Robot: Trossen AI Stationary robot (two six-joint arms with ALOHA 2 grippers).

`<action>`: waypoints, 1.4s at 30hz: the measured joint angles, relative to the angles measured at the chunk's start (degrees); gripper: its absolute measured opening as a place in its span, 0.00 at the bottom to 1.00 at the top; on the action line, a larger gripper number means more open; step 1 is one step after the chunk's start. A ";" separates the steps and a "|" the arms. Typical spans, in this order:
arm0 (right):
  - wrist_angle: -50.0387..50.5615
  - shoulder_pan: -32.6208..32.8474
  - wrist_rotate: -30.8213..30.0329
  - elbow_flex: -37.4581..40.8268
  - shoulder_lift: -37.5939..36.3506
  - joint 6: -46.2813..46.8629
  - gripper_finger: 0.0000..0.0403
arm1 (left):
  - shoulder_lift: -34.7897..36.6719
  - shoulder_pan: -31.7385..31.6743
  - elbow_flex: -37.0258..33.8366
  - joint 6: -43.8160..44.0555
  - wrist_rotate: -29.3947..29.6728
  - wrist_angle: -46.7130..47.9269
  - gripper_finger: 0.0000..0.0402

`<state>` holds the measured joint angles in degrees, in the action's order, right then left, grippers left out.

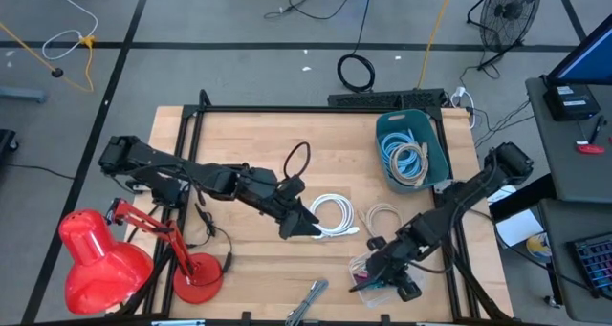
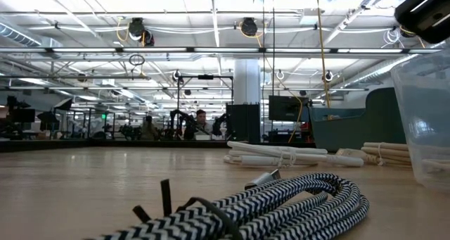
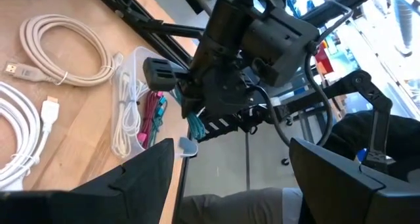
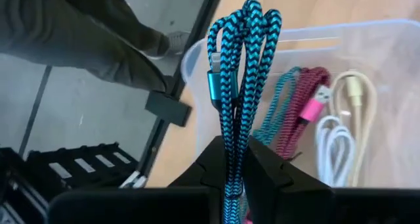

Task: Pick & Place USB Port
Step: Put the blue charger cable into the transparent bin, then put the white hdmi cable into the blue bin

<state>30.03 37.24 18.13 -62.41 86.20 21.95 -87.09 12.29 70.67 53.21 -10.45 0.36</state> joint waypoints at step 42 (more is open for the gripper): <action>-14.80 -0.16 4.45 8.79 -1.33 7.17 0.42 | 0.04 -0.81 0.00 -0.55 3.78 2.50 0.75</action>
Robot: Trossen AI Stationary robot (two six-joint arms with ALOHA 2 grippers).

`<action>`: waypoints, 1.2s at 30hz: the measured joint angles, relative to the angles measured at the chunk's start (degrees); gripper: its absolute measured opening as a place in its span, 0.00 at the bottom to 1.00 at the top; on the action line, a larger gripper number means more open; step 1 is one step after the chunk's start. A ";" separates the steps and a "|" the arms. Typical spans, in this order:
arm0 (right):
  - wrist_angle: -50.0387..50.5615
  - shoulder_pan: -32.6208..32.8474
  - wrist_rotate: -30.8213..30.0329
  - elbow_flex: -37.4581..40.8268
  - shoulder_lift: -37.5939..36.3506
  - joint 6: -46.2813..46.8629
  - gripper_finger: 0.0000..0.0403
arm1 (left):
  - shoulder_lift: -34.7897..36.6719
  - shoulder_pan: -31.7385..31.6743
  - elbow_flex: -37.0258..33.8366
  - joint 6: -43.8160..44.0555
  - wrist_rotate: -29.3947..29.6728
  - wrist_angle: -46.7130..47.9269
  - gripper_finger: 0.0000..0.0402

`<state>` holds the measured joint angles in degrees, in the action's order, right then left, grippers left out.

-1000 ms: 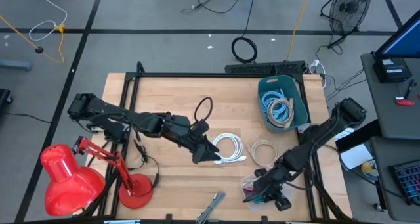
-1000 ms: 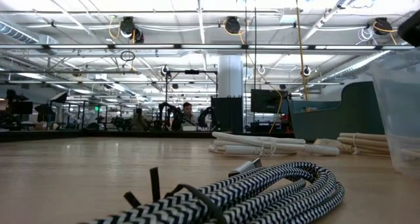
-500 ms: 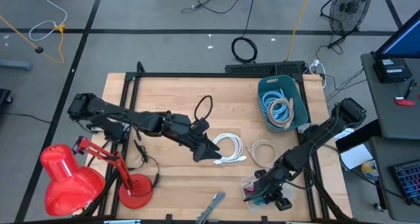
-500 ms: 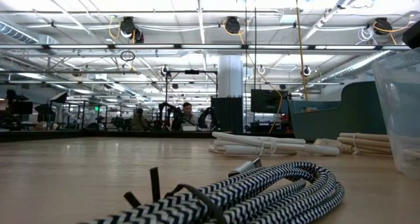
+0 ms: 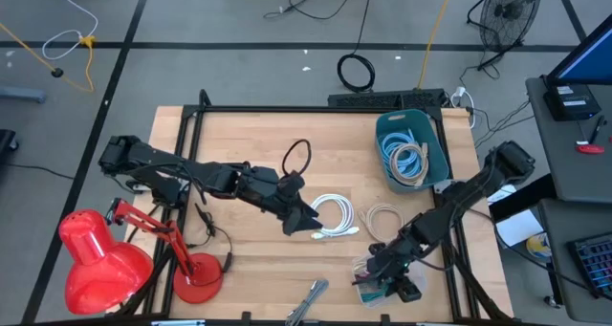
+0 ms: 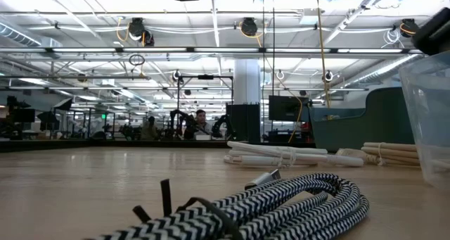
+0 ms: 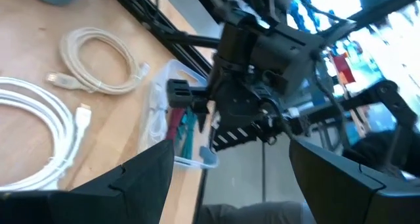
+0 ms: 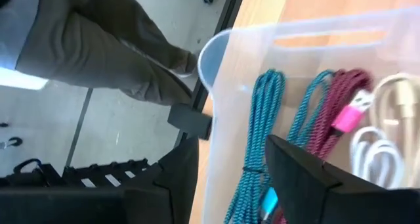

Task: Pick & Place USB Port
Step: Put the white hdmi cable into the blue bin

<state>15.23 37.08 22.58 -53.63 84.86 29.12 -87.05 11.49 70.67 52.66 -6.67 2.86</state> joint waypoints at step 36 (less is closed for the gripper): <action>19.26 -25.18 -22.57 0.02 -30.47 1.19 0.39 | -7.59 18.73 6.00 12.28 15.28 14.34 0.57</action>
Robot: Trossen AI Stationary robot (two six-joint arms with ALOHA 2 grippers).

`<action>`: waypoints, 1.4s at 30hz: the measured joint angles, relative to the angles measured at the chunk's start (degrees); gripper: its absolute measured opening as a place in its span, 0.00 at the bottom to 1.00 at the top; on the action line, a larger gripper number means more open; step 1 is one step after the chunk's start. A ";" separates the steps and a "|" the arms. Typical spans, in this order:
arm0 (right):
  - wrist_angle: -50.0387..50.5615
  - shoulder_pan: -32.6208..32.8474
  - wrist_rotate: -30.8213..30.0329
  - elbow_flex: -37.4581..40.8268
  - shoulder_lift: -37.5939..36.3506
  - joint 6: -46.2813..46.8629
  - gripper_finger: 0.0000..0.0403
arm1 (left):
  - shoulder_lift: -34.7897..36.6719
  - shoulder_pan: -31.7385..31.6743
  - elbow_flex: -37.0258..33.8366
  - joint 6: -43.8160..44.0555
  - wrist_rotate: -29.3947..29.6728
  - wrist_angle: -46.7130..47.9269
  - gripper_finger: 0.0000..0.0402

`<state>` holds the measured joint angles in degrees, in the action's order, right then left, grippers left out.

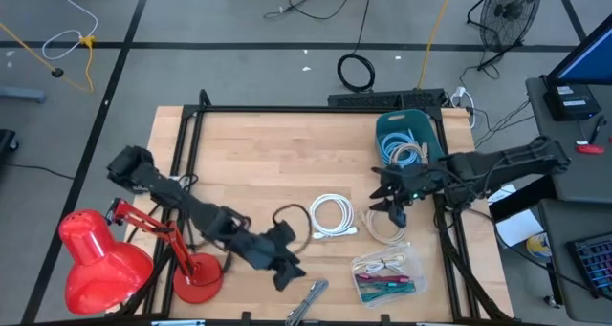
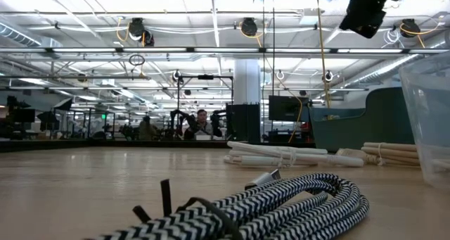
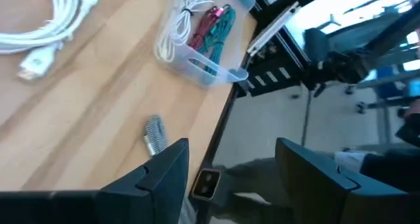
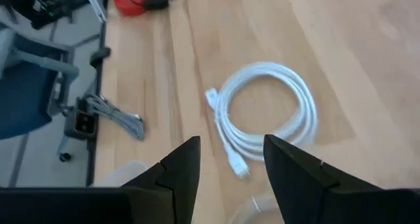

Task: Pick & Place USB Port
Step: Put the white hdmi cable into the blue bin

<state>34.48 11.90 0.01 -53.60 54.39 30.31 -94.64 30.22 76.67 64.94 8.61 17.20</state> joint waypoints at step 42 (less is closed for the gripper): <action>14.07 -4.81 -1.73 0.04 -7.25 -8.48 0.39 | -40.12 -20.71 50.50 7.09 0.59 57.02 0.57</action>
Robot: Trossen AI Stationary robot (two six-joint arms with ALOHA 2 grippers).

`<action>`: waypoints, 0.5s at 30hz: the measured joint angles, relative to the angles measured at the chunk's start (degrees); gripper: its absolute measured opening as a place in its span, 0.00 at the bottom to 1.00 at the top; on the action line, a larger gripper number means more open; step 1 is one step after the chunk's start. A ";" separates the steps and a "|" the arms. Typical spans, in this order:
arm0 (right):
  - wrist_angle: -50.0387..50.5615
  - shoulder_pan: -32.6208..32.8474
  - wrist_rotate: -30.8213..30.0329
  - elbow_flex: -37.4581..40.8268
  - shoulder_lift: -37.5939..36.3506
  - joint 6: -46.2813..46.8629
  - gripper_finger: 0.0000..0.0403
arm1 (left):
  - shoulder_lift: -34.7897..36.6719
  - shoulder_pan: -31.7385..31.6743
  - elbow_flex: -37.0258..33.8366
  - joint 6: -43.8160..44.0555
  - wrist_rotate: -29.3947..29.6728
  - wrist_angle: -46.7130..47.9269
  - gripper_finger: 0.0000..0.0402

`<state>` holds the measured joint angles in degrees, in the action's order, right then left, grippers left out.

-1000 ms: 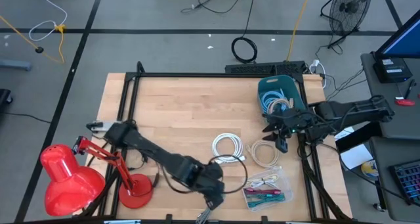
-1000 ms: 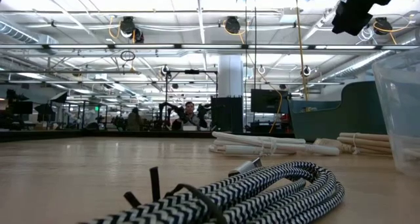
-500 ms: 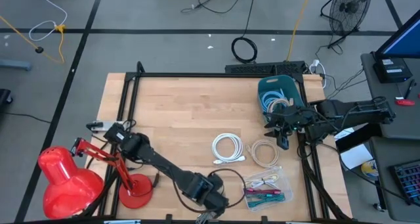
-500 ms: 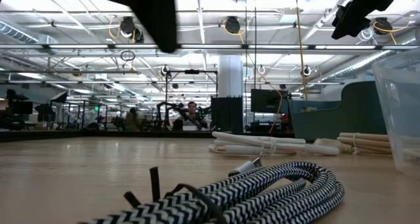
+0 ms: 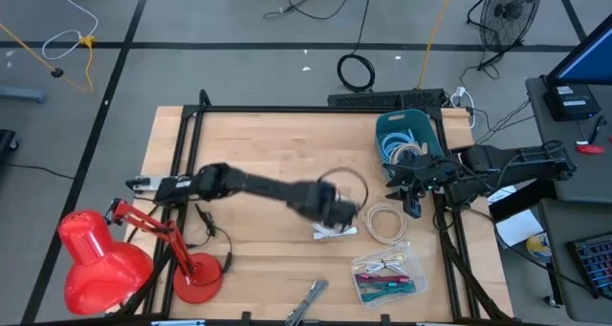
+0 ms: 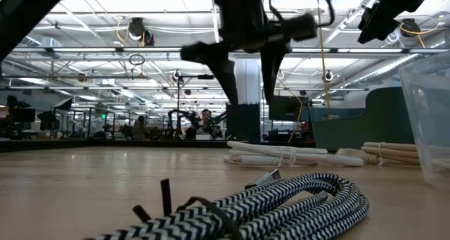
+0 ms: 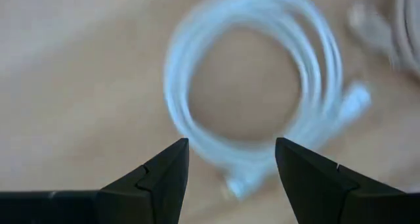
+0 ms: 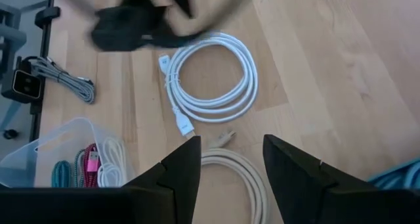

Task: Pick & Place USB Port
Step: Put the white hdmi cable into the blue bin

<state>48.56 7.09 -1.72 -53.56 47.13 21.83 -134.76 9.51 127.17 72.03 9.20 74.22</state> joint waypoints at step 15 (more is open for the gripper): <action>2.06 0.00 0.00 0.00 0.02 1.06 0.39 | -2.90 -7.25 -4.81 -33.20 -1.90 -2.52 0.57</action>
<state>50.62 7.09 -1.72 -53.56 47.16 22.90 -137.66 2.26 122.36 38.83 7.30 71.70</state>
